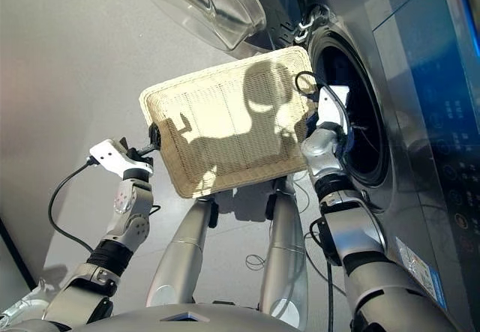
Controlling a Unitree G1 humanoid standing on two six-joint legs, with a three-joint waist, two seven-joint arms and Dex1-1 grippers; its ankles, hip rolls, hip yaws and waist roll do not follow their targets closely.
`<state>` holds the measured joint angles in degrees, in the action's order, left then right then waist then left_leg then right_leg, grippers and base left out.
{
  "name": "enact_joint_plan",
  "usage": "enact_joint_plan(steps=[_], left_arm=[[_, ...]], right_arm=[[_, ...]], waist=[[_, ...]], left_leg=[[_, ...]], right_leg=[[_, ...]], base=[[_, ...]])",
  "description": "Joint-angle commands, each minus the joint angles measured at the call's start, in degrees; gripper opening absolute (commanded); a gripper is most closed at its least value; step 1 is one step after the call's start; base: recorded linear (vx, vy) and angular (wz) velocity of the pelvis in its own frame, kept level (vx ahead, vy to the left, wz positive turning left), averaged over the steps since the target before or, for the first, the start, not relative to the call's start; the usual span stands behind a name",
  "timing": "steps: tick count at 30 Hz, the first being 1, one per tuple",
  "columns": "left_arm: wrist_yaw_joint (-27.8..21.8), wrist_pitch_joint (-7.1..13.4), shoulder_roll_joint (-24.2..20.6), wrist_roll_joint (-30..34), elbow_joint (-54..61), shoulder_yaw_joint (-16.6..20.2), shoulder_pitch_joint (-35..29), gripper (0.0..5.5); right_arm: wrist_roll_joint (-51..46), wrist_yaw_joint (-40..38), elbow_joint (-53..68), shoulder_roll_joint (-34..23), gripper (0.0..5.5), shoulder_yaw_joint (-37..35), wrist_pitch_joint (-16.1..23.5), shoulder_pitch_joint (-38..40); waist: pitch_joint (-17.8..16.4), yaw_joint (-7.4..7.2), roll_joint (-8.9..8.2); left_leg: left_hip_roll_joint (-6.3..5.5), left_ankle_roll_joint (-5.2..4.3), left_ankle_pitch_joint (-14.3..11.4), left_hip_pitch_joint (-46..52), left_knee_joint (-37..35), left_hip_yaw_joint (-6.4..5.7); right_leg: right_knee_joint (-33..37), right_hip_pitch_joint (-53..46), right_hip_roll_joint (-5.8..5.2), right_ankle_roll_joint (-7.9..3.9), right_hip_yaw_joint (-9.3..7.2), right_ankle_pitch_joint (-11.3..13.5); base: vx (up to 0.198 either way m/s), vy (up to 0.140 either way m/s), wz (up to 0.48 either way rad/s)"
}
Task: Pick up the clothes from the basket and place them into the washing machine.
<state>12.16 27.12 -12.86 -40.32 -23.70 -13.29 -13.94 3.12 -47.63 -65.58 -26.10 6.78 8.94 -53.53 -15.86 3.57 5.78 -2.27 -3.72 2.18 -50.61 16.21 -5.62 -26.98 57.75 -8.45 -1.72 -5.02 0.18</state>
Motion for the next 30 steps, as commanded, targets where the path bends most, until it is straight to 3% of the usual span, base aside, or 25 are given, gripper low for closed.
enact_joint_plan(steps=[1, 4, 5, 11, 18, 23, 24, 25, 26, 29, 30], left_arm=[[-0.5, 3.8, -2.8, 1.5, 3.8, 1.0, 1.4, 5.50], [-0.7, 3.8, -3.3, 0.8, 4.8, -0.2, 1.9, 5.50], [-0.9, 3.5, -3.7, 0.2, 5.7, -0.9, 2.7, 5.50], [-0.4, 2.9, -4.0, -1.6, 7.6, -1.6, 3.3, 5.50], [-0.3, 2.7, -4.5, -1.6, 9.1, -1.8, 3.6, 5.50], [0.3, 2.7, -4.6, -2.3, 8.5, -1.1, 3.8, 5.50], [0.1, 2.8, -4.8, -2.3, 8.2, -0.8, 3.9, 5.50], [0.1, 2.8, -4.8, -2.3, 8.2, -0.8, 4.0, 5.50], [-0.4, 2.6, -5.0, -2.4, 7.9, -0.6, 4.2, 5.50], [-1.1, 2.5, -5.0, -3.0, 7.2, -0.4, 4.7, 5.50], [-1.7, 2.1, -4.4, -3.5, 5.8, 0.5, 4.6, 5.50]], right_arm=[[2.6, -4.5, -0.1, -6.4, 0.00, 2.1, -0.3, -6.1], [1.9, -6.2, -3.9, -10.3, 0.00, 3.9, -1.8, -11.4], [1.6, -6.1, -6.2, -12.4, 0.00, 5.9, -2.8, -14.2], [-1.2, -6.4, -12.4, -18.0, 0.00, 10.2, -4.6, -22.2], [-3.4, -7.2, -12.1, -20.3, 0.00, 10.0, -4.4, -23.0], [-10.0, -4.6, -11.3, -17.9, 0.00, 7.4, -0.8, -21.9], [-11.3, -2.2, -10.5, -16.0, 1.60, 7.1, 0.8, -20.4], [-11.3, -2.2, -10.4, -15.9, 4.36, 7.1, 0.8, -20.3], [-14.7, 1.6, -9.2, -14.1, 5.50, 6.3, 3.0, -18.5], [-18.0, 4.3, -7.2, -11.2, 5.50, 5.1, 5.6, -15.5], [-20.5, 8.6, -2.7, -8.0, 5.50, 4.6, 8.8, -10.6]], waist=[[1.6, 1.19, 2.29], [1.4, 1.88, 2.91], [1.2, 2.35, 3.28], [-0.6, 2.07, 3.24], [-1.9, 1.00, 2.71], [-1.9, -0.06, 1.86], [-1.9, -0.45, 1.51], [-1.9, -0.46, 1.43], [-1.8, -0.83, 1.04], [-1.7, -1.13, 0.49], [-1.7, -1.69, 0.01]], left_leg=[[-3.21, 4.40, 1.2, -4.1, -1.9, 1.72], [-3.41, 4.95, 0.7, -6.8, 0.3, 1.83], [-3.61, 5.07, -1.6, -7.9, 2.8, 1.78], [-4.10, 5.38, -3.6, -14.6, 11.7, 2.45], [-4.15, 4.90, -4.7, -17.9, 16.6, 2.83], [-3.82, 4.70, -4.6, -18.1, 16.7, 2.91], [-3.62, 4.62, -4.5, -17.7, 16.4, 2.78], [-3.60, 4.61, -4.5, -17.6, 16.4, 2.78], [-3.31, 4.47, -4.3, -16.9, 15.7, 2.81], [-3.11, 4.30, -4.0, -15.3, 14.5, 2.65], [-2.72, 4.18, -3.7, -13.9, 13.2, 2.70]], right_leg=[[4.7, 1.1, 2.53, -1.55, -0.92, 3.8], [2.2, 3.8, 2.15, -1.42, -0.53, 3.3], [-0.7, 5.2, 2.22, -1.83, 0.33, 1.2], [-9.0, 11.4, 2.24, -1.43, 1.01, 0.1], [-12.9, 13.8, 2.57, -1.16, 1.14, -0.5], [-12.1, 13.5, 3.00, -0.97, 1.04, 0.1], [-11.6, 13.0, 3.20, -0.92, 1.03, 0.5], [-11.6, 12.9, 3.22, -0.91, 1.03, 0.6], [-10.5, 11.9, 3.28, -0.95, 0.95, 1.0], [-8.8, 9.9, 3.41, -0.91, 0.73, 1.3], [-7.2, 8.3, 3.51, -0.89, 0.51, 1.5]], base=[[0.000, 0.000, 0.000], [0.022, 0.005, 0.011], [0.065, 0.013, 0.032], [-0.006, 0.008, 0.013], [0.000, 0.000, 0.000], [0.000, 0.000, 0.000], [0.000, 0.000, 0.000], [0.000, 0.000, 0.000], [0.000, 0.000, 0.000], [-0.007, -0.011, -0.063], [-0.013, -0.023, -0.197]])
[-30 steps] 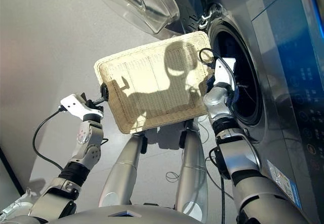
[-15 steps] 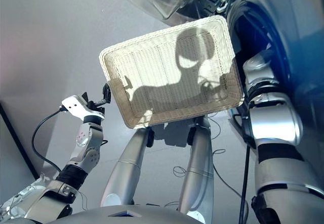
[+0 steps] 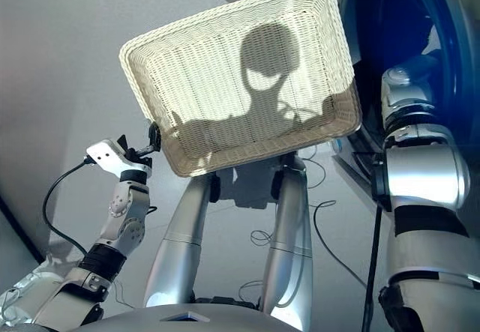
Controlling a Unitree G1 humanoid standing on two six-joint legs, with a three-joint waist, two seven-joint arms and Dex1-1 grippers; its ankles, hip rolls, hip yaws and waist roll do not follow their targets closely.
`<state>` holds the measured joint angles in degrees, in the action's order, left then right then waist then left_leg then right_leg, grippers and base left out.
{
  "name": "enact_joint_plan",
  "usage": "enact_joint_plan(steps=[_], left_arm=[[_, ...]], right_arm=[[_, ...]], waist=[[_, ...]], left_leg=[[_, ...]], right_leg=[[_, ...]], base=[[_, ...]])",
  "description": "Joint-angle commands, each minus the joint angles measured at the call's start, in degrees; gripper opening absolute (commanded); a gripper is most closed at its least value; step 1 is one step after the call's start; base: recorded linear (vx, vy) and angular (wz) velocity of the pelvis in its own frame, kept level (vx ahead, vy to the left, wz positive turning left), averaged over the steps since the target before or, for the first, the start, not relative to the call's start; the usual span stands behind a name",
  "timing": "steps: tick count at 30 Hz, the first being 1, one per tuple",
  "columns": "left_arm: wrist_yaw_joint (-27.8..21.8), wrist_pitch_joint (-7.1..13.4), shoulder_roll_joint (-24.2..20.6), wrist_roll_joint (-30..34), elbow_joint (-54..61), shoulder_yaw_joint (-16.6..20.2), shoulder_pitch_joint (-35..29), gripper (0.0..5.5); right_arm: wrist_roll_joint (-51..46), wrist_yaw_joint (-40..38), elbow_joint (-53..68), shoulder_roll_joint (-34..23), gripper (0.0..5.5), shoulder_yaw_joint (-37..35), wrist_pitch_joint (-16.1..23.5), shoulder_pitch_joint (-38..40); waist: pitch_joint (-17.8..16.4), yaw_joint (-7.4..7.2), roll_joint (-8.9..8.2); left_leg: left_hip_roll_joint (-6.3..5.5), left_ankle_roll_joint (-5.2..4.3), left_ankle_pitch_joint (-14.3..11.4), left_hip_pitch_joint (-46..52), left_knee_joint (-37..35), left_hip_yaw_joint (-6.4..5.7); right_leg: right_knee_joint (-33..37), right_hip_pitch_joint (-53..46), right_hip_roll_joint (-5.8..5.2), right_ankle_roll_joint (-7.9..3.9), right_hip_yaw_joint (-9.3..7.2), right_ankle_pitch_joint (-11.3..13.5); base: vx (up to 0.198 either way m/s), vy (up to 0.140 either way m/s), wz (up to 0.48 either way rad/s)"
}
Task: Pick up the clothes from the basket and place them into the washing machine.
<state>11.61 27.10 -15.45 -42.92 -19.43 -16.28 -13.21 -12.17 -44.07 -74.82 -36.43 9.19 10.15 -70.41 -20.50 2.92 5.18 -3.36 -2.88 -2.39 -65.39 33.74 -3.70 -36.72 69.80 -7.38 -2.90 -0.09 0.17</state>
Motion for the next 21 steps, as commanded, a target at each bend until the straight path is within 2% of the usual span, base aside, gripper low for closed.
enact_joint_plan(steps=[1, 2, 3, 7, 8, 12, 18, 19, 21], left_arm=[[-1.2, 2.1, -1.9, -0.9, 1.5, 3.5, 4.1, 5.50], [-1.8, 2.1, -1.6, -1.2, 0.8, 3.8, 4.2, 5.50], [-2.7, 1.6, -1.5, -1.0, -1.3, 4.6, 4.1, 5.50], [-4.4, 1.6, -0.6, -1.1, -3.2, 5.3, 4.2, 5.50], [-4.9, 1.3, -0.1, -0.9, -4.5, 6.0, 4.2, 5.50], [-6.8, 0.5, 0.5, 0.2, -7.6, 7.0, 4.5, 5.50], [-8.2, -0.7, 2.6, 2.9, -13.5, 6.9, 4.9, 5.50], [-8.3, -0.9, 3.0, 3.6, -14.9, 6.7, 5.0, 5.50], [-8.4, -1.4, 3.4, 6.2, -18.4, 6.5, 5.0, 5.50]], right_arm=[[-5.2, 5.0, 6.8, 2.4, 5.50, 2.1, 7.6, 6.7], [-7.5, 6.9, 9.3, 4.5, 5.50, 0.5, 9.5, 9.8], [-8.9, 10.5, 9.4, 5.7, 5.50, 0.4, 9.6, 12.5], [-11.0, 15.9, 9.9, 9.0, 5.50, 0.2, 10.4, 16.3], [-12.4, 18.1, 10.6, 11.6, 5.50, -0.1, 10.8, 18.8], [-14.1, 25.3, 12.0, 15.6, 5.50, 2.2, 10.7, 25.0], [-15.6, 31.5, 15.0, 20.7, 5.50, 5.0, 10.6, 33.2], [-16.8, 32.7, 15.6, 21.7, 5.50, 5.2, 10.7, 34.6], [-17.0, 34.5, 16.3, 22.9, 5.50, 6.2, 10.2, 37.2]], waist=[[3.0, -1.03, 0.52], [3.0, -1.17, 0.30], [3.3, -1.14, -0.02], [3.6, -0.85, -0.42], [4.2, -0.61, -0.80], [5.1, -0.28, -1.69], [5.9, -0.01, -3.02], [5.9, -0.08, -3.32], [6.3, -0.12, -3.77]], left_leg=[[-1.63, 3.33, 1.0, 1.2, -4.5, 0.75], [-1.53, 3.22, 1.2, 2.4, -5.8, 0.69], [-1.29, 3.08, 1.6, 4.7, -8.0, 0.60], [-1.17, 2.75, 2.7, 8.7, -12.1, 0.16], [-1.03, 2.54, 3.3, 10.7, -13.9, 0.01], [-0.79, 2.16, 4.2, 15.4, -16.8, -0.48], [-0.33, 1.86, 4.7, 23.5, -20.1, -0.73], [-0.42, 1.93, 6.6, 24.2, -21.0, -0.56], [-0.18, 1.67, 6.9, 27.5, -22.5, -0.42]], right_leg=[[2.7, -4.1, 2.44, 0.30, -4.44, 1.6], [4.0, -5.4, 2.44, 0.27, -4.63, 1.7], [6.3, -7.6, 2.47, 0.22, -5.10, 1.8], [10.4, -11.7, 2.69, 0.17, -5.98, 2.2], [12.3, -13.6, 2.89, 0.12, -6.46, 2.4], [15.7, -18.6, 3.18, 0.07, -7.45, 3.0], [20.0, -26.7, 3.06, -0.30, -8.40, 3.9], [21.4, -27.7, 2.77, -0.02, -8.83, 5.7], [23.1, -30.9, 2.78, -0.25, -8.95, 6.0]], base=[[-0.016, -0.039, -0.190], [-0.009, -0.053, -0.115], [-0.009, -0.053, -0.069], [-0.014, -0.064, 0.013], [0.003, -0.051, 0.085], [0.005, -0.040, 0.008], [0.000, 0.000, 0.000], [-0.050, 0.027, -0.030], [0.033, 0.007, -0.013]])
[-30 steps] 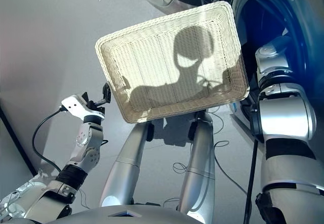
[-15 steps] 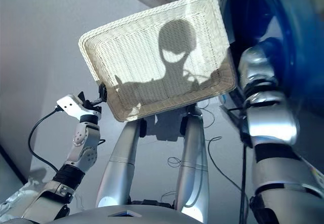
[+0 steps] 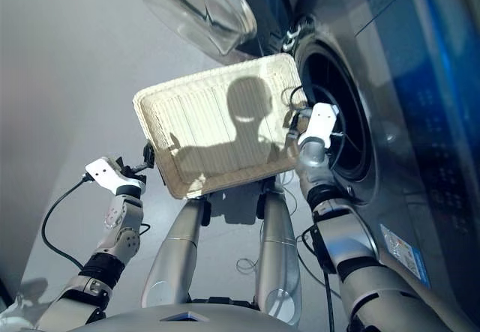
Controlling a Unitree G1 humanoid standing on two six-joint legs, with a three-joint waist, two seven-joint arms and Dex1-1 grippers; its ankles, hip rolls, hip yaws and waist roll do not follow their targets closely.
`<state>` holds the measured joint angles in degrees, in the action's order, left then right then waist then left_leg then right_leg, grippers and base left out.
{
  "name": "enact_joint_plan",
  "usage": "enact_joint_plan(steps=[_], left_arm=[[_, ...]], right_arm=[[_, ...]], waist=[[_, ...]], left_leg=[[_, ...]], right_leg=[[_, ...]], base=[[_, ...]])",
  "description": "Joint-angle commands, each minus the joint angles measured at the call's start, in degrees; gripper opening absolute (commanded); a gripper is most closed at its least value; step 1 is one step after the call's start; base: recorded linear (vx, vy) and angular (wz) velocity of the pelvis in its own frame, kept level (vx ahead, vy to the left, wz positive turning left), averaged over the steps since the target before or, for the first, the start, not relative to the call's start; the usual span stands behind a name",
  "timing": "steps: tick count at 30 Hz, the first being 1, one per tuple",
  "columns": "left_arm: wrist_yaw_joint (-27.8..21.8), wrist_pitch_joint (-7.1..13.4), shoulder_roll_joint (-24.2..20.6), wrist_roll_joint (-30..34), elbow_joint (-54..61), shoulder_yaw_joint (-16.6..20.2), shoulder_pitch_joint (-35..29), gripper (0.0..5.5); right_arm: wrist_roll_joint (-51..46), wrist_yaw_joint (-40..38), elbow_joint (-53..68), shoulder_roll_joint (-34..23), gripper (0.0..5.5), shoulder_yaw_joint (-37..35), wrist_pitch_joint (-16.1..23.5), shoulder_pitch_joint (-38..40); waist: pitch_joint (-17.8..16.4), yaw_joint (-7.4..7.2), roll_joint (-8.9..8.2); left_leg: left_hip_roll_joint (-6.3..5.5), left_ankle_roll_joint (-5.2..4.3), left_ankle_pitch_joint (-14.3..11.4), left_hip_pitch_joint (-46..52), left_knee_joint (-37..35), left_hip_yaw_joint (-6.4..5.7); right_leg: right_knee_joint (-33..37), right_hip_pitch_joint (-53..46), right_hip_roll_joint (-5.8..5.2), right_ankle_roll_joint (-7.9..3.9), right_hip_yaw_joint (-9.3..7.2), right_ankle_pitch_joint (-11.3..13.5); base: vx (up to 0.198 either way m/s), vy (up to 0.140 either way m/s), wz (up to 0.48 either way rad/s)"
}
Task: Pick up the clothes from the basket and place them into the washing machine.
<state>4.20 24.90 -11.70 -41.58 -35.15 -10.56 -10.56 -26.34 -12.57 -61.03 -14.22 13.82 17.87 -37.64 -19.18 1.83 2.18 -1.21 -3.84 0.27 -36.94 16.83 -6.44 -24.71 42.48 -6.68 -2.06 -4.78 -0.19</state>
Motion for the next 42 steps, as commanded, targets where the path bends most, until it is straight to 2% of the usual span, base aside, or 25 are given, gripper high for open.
enact_joint_plan(steps=[1, 7, 9, 10, 11, 14, 21, 28, 31, 34, 42], left_arm=[[-1.1, 0.6, -0.1, 6.1, -4.2, 0.8, 2.6, 5.50], [-0.4, -0.9, 1.6, 14.6, -16.6, 0.6, 3.1, 5.50], [0.0, -2.0, 2.0, 18.5, -21.7, 1.0, 3.3, 5.50], [0.0, -2.0, 2.0, 18.5, -21.7, 1.0, 3.3, 5.50], [0.2, -3.0, 2.1, 21.9, -25.5, 1.3, 3.7, 5.50], [-0.6, -4.0, 2.2, 26.9, -29.9, 1.7, 5.1, 5.50], [-2.7, -4.5, 2.3, 33.7, -33.6, 2.4, 9.1, 5.50], [-3.1, -4.6, 2.5, 33.2, -34.2, 4.0, 11.0, 5.50], [-3.2, -4.7, 2.7, 34.2, -34.9, 3.7, 11.0, 5.50], [-3.1, -4.9, 2.9, 34.7, -34.5, 3.3, 11.3, 5.50], [-3.1, -4.4, 3.5, 30.8, -31.7, 3.3, 11.8, 5.50]], right_arm=[[-3.0, 3.7, 2.7, 1.3, 5.50, 1.8, 2.5, 5.9], [-1.5, 4.8, 0.3, 3.9, 5.50, 0.8, 1.5, 14.0], [1.3, 4.8, -1.6, 3.8, 5.50, 0.8, 0.8, 16.4], [1.3, 4.8, -1.6, 3.8, 5.50, 0.8, 0.8, 16.4], [4.0, 5.0, -3.0, 3.9, 5.50, 1.1, 0.0, 18.7], [6.5, 6.3, -4.7, 3.9, 5.50, 0.5, -1.0, 23.2], [6.9, 9.3, -7.2, 3.9, 5.50, -3.0, -2.0, 31.8], [4.1, 10.6, -7.5, 4.5, 5.50, -5.3, -2.0, 35.1], [4.8, 9.9, -10.4, 4.9, 5.50, -6.1, -2.5, 35.4], [6.9, 9.3, -12.1, 4.9, 5.50, -6.0, -3.3, 35.6], [9.0, 8.0, -12.5, 5.1, 5.50, -5.3, -3.6, 35.0]], waist=[[5.3, 0.97, -0.99], [7.3, 0.77, -2.26], [8.2, 0.59, -2.48], [8.3, 0.52, -2.47], [9.3, 0.36, -2.73], [11.4, -0.13, -2.98], [15.2, -0.63, -3.47], [17.2, -0.93, -3.76], [17.6, -0.97, -3.75], [17.9, -0.85, -3.75], [18.4, -0.74, -3.77]], left_leg=[[-2.18, 2.54, 4.2, 0.9, -6.5, 2.32], [-1.43, 1.96, 4.3, 12.0, -10.7, 2.73], [-1.13, 1.62, 4.5, 15.7, -12.4, 2.85], [-1.16, 1.63, 4.6, 15.6, -12.5, 2.79], [-0.97, 1.39, 4.7, 18.9, -14.1, 3.02], [-1.20, 1.12, 5.1, 22.9, -16.4, 3.26], [-1.14, 0.83, 5.1, 30.5, -19.9, 3.92], [-0.69, 0.78, 4.8, 34.2, -21.0, 4.82], [-0.63, 1.13, 4.2, 35.5, -20.9, 5.00], [-0.79, 1.56, 3.4, 37.1, -20.7, 4.94], [-0.48, 1.77, 2.9, 38.6, -20.8, 4.68]], right_leg=[[11.8, -5.3, 2.07, -1.27, -4.27, 6.4], [15.5, -16.1, 2.35, -1.89, -4.28, 6.2], [16.6, -19.6, 2.49, -2.13, -4.49, 6.1], [16.7, -19.5, 2.46, -2.14, -4.55, 6.2], [18.1, -22.7, 2.72, -2.41, -4.32, 6.1], [20.7, -27.2, 3.17, -2.90, -4.35, 6.1], [24.5, -35.6, 4.08, -3.63, -4.27, 6.0], [25.9, -39.2, 4.32, -3.81, -3.54, 5.9], [25.2, -40.3, 4.38, -3.64, -3.30, 5.3], [24.7, -41.8, 4.31, -3.51, -3.46, 4.8], [25.4, -43.7, 4.25, -3.57, -3.59, 4.2]], base=[[0.077, 0.018, -0.022], [0.097, 0.038, -0.009], [0.073, 0.037, -0.012], [0.093, 0.036, -0.041], [0.093, 0.037, -0.041], [0.097, 0.045, -0.052], [0.076, 0.023, -0.001], [0.036, 0.005, -0.015], [0.041, -0.002, -0.054], [0.064, -0.001, -0.022], [0.021, 0.002, -0.011]])
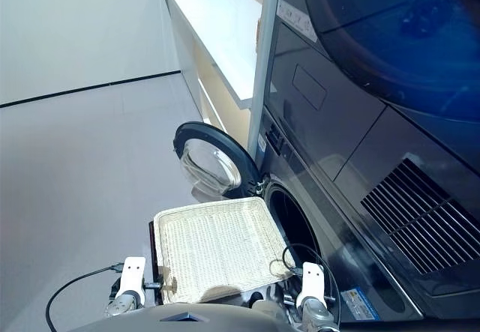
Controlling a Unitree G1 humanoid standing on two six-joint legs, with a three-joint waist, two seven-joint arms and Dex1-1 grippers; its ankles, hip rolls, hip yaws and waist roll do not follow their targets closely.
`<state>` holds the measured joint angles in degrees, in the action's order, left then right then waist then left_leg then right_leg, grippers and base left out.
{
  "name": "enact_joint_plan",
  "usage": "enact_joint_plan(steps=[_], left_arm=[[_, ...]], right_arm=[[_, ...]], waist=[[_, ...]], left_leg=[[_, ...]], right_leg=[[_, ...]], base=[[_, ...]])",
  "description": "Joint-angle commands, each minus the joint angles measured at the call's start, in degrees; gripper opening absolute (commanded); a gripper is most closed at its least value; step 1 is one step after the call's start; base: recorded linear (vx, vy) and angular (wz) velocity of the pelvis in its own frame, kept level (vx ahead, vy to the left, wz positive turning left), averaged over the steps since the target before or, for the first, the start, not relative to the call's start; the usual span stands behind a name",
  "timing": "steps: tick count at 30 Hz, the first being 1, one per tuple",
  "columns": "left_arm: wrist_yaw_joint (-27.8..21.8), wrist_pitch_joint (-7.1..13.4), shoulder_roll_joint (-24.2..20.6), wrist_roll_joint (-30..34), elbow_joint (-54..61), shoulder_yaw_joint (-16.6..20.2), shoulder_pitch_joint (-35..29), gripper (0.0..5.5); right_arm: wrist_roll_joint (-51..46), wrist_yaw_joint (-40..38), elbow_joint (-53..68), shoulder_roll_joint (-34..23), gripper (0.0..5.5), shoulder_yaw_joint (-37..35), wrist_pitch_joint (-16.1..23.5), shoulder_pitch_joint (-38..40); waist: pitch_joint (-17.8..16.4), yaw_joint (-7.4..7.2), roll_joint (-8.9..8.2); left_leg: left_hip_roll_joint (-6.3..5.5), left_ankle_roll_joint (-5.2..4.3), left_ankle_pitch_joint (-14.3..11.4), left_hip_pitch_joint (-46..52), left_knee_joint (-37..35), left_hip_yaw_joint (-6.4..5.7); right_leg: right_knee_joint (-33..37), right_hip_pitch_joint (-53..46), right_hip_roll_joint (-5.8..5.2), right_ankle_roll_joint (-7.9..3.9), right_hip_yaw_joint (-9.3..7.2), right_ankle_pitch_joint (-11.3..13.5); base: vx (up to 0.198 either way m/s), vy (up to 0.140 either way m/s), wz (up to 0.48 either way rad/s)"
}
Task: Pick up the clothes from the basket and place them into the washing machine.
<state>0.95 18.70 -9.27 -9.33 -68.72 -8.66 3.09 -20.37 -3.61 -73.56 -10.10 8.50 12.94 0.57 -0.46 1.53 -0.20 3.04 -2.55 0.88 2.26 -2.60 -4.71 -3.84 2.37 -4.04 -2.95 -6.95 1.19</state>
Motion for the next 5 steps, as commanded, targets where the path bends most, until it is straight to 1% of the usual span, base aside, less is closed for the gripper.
enact_joint_plan(steps=[1, 5], left_arm=[[0.2, 1.7, 1.2, -1.2, 1.6, 1.2, -2.0, 5.50], [-0.3, 1.4, 1.2, -0.8, 1.5, 0.3, -2.3, 5.50]], right_arm=[[3.0, -1.0, 0.2, 1.0, 5.50, 0.2, 1.3, -3.4], [2.9, -0.8, 0.9, 1.1, 5.50, 0.9, 1.3, -3.7]], waist=[[-0.3, -0.41, -1.41], [-0.2, -0.44, -1.41]], left_leg=[[-4.71, 0.51, 2.3, -0.7, -1.3, 2.91], [-4.68, 0.61, 2.1, -0.2, -1.3, 2.94]], right_leg=[[4.5, -3.6, 1.59, -2.68, -1.40, 2.8], [4.6, -4.0, 1.54, -2.71, -1.39, 2.6]], base=[[0.000, 0.000, 0.000], [0.000, 0.000, 0.000]])
